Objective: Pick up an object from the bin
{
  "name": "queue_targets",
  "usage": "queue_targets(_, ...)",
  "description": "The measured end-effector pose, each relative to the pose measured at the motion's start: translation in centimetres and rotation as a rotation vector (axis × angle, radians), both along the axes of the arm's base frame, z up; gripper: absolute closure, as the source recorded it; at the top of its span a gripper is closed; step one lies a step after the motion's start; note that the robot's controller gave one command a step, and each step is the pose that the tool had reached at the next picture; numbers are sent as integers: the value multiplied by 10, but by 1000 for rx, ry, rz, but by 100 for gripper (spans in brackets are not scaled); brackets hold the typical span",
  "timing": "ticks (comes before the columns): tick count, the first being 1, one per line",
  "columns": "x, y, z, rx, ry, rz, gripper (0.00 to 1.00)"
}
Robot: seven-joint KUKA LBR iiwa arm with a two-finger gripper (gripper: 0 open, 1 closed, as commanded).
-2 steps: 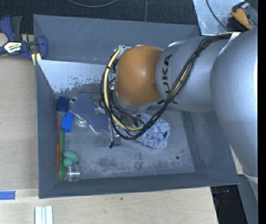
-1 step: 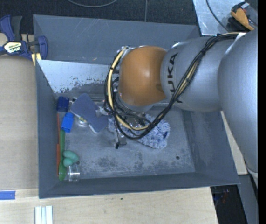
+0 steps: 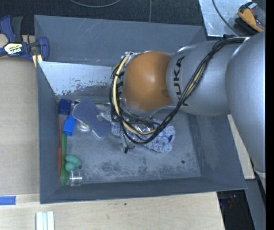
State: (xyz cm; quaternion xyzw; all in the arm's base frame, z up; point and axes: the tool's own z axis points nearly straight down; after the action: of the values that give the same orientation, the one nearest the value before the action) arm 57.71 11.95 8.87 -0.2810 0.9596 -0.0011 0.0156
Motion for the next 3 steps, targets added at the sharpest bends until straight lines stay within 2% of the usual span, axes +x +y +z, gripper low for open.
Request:
queue_targets(1,-46,-27,-11,9,-8,-124,0)
queue_targets(2,-39,-42,-15,4,-17,81,0)
queue_targets(3,-70,-40,-15,14,-21,-128,0)
